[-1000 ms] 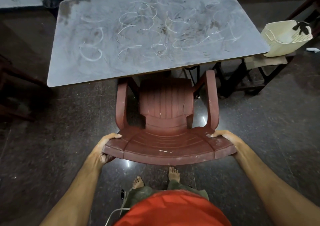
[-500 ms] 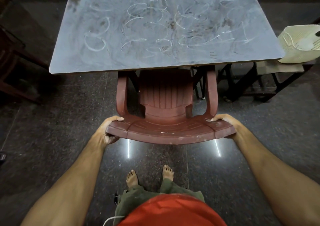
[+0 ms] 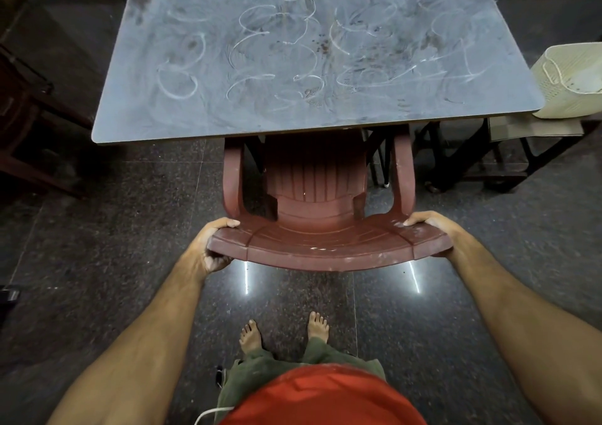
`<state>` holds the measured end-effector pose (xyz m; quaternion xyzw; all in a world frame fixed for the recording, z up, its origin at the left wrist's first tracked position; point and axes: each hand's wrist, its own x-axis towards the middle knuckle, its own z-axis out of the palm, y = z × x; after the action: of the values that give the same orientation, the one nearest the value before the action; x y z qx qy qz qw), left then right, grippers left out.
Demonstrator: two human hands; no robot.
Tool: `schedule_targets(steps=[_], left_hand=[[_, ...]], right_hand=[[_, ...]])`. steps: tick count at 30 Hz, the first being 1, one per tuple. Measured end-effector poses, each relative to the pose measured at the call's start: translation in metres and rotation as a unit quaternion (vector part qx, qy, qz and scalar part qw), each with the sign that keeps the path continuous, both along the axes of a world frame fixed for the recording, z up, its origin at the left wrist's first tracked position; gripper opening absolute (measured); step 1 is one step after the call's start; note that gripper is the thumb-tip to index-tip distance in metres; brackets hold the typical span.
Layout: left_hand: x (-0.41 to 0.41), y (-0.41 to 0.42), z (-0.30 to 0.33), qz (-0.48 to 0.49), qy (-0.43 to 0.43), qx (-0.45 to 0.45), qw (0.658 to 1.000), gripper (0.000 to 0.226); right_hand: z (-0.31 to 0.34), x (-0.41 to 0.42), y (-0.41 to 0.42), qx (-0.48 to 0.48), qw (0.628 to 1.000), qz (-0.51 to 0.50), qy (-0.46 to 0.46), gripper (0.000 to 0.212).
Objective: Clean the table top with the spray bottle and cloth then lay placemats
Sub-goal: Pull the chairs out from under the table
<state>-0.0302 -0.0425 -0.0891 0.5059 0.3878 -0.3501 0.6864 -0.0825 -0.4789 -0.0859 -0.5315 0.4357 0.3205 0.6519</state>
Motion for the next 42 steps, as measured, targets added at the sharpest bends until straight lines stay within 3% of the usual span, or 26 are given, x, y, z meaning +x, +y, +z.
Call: schedule_targets(steps=[3, 6, 8, 13, 19, 22, 29, 36, 42], left_hand=[[0.000, 0.000, 0.001, 0.001, -0.002, -0.014, 1.000, 0.018], [-0.003, -0.001, 0.001, -0.003, -0.004, -0.012, 1.000, 0.032], [-0.005, -0.005, 0.001, -0.001, -0.004, -0.022, 1.000, 0.025], [-0.005, -0.010, 0.000, -0.005, -0.010, -0.018, 1.000, 0.031], [0.001, -0.011, -0.002, -0.005, -0.024, -0.023, 0.999, 0.029], [0.008, -0.010, 0.001, 0.004, -0.027, -0.030, 0.999, 0.019], [-0.007, -0.010, -0.008, 0.008, -0.029, -0.023, 0.999, 0.034], [-0.020, -0.010, -0.013, 0.031, -0.029, -0.025, 0.999, 0.049], [-0.015, -0.014, -0.007, 0.043, -0.031, -0.041, 0.998, 0.036]], right_hand=[[-0.002, -0.001, -0.001, -0.003, 1.000, -0.004, -0.001, 0.055], [-0.001, -0.003, -0.001, 0.006, 1.000, -0.006, -0.010, 0.030], [-0.001, -0.007, -0.003, 0.011, 1.000, -0.010, -0.010, 0.022], [-0.004, -0.008, -0.014, -0.005, 1.000, -0.014, -0.005, 0.046], [-0.007, 0.003, -0.019, -0.016, 1.000, 0.000, -0.005, 0.058], [-0.003, 0.007, -0.016, -0.007, 1.000, -0.012, -0.014, 0.045], [-0.008, -0.004, -0.016, -0.015, 1.000, -0.012, -0.001, 0.044], [-0.015, 0.002, -0.023, -0.012, 1.000, 0.004, -0.001, 0.063], [-0.010, 0.014, -0.023, -0.006, 1.000, 0.006, -0.013, 0.057]])
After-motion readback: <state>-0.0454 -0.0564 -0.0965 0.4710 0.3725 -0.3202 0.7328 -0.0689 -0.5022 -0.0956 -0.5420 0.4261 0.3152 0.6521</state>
